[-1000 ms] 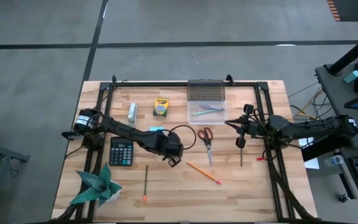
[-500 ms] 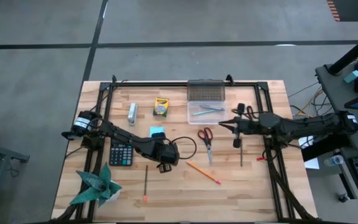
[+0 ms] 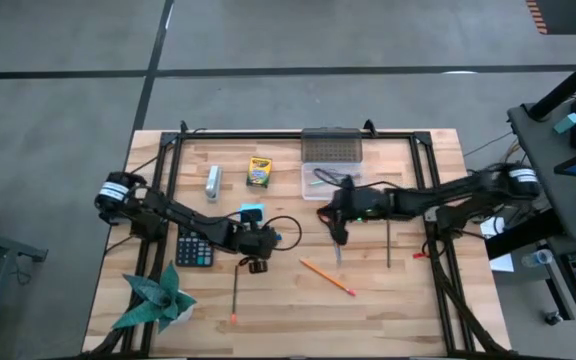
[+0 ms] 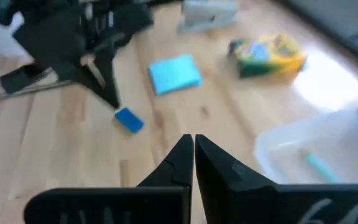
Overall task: Pack school essentials
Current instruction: Put the blue eraser into the transparent supply box
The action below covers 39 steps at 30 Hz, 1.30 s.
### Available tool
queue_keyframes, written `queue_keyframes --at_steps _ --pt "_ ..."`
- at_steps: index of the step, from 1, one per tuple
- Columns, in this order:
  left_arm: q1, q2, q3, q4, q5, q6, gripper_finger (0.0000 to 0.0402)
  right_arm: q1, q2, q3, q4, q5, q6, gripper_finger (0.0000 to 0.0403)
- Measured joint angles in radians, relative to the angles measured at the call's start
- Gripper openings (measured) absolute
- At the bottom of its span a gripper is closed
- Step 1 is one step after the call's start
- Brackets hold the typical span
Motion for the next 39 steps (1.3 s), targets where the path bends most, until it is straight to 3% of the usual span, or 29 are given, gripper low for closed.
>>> queue_keyframes --at_steps 8,19,25,31,39 --pt "-0.001 -0.03 -0.138 0.221 -0.002 0.007 0.0 -0.001 0.283 0.172 0.008 -0.083 0.069 0.0009" --pt "0.0 -0.036 -0.191 0.293 -0.001 0.015 0.0 -0.001 0.53 0.339 0.012 -0.114 -0.119 0.0009" --pt "0.0 -0.036 -0.209 0.299 -0.003 0.014 0.0 -0.023 0.612 0.404 0.014 -0.296 -0.19 0.0016" --pt "0.002 -0.036 -0.237 0.327 -0.004 -0.012 0.0 -0.025 0.637 0.439 0.031 -0.316 -0.307 0.0065" --pt "0.006 -0.036 -0.251 0.36 -0.004 -0.011 0.0 -0.033 0.652 0.457 0.041 -0.315 -0.404 0.0174"
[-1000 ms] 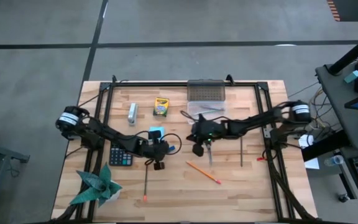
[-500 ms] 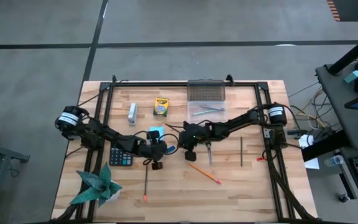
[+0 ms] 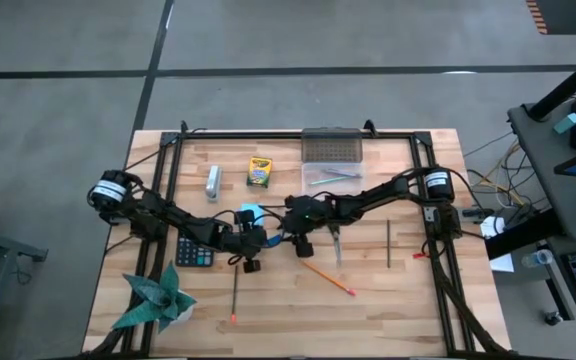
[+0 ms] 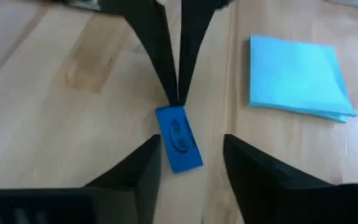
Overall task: Pack school essentials
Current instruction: Put the blue eraser into the transparent supply box
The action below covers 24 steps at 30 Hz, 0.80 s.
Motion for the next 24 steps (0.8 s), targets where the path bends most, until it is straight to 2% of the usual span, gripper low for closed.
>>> queue_keyframes --at_steps 6,11,14,17,24 --pt "0.001 0.0 0.0 0.0 0.0 0.0 0.0 0.002 0.048 -0.005 0.083 -0.026 -0.032 0.0225" --pt "0.001 0.0 -0.003 0.004 0.0 -0.002 0.0 -0.008 0.101 0.007 0.116 -0.052 -0.054 0.0226" --pt "0.001 0.001 -0.005 0.006 -0.001 -0.001 0.0 -0.017 0.126 0.007 0.136 -0.115 -0.062 0.0211" --pt "0.001 0.001 -0.006 0.007 -0.001 -0.001 0.0 -0.023 0.143 0.007 0.14 -0.125 -0.061 0.0186" --pt "0.001 0.002 -0.009 0.02 -0.002 0.0 0.0 -0.048 0.194 0.008 0.177 -0.152 -0.069 0.0093"
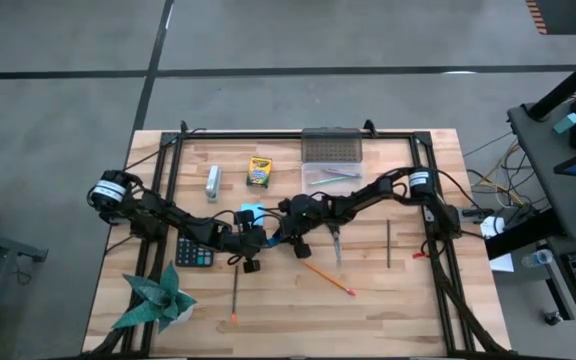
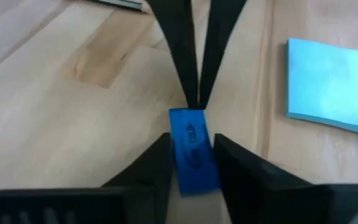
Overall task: Pack school essentials
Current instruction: Put the blue eraser into the transparent supply box
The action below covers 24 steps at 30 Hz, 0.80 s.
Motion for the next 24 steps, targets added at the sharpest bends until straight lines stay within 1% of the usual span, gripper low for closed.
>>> queue_keyframes --at_steps 3,6,11,15,20,24 --pt "0.0 0.0 -0.001 0.003 -0.001 0.0 0.0 -0.007 0.017 -0.001 0.011 -0.025 -0.007 0.0058" --pt "0.0 0.0 -0.001 0.004 -0.001 0.0 0.0 -0.009 0.028 -0.001 0.006 -0.031 -0.011 0.0035" --pt "0.0 -0.004 -0.001 0.004 -0.001 0.0 0.0 -0.009 0.031 -0.002 0.005 -0.031 -0.018 0.0034" --pt "0.002 -0.03 -0.003 -0.007 -0.002 0.002 0.0 -0.009 0.01 -0.002 0.004 -0.03 -0.015 0.0033" --pt "0.002 -0.115 -0.002 -0.051 -0.007 0.002 0.0 -0.009 -0.043 -0.004 -0.01 -0.023 -0.017 0.0034" --pt "0.001 -0.189 -0.005 -0.09 -0.057 0.003 0.0 -0.009 -0.083 -0.011 -0.039 -0.012 -0.028 0.0037"
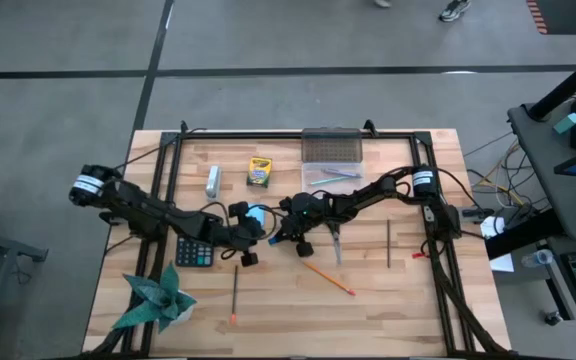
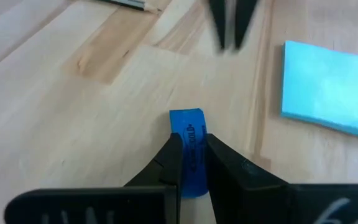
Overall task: Pack school essentials
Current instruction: Put the blue eraser into the transparent supply box
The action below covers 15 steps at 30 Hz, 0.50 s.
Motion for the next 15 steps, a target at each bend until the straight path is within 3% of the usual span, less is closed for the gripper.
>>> queue_keyframes --at_steps 7,15 --pt "0.0 -0.081 -0.002 -0.028 -0.038 0.002 0.0 -0.002 -0.027 -0.005 -0.031 0.004 -0.014 0.0034" --pt "-0.001 -0.067 -0.002 -0.032 -0.038 0.003 0.0 -0.005 -0.064 -0.017 -0.041 0.001 -0.015 0.0033"
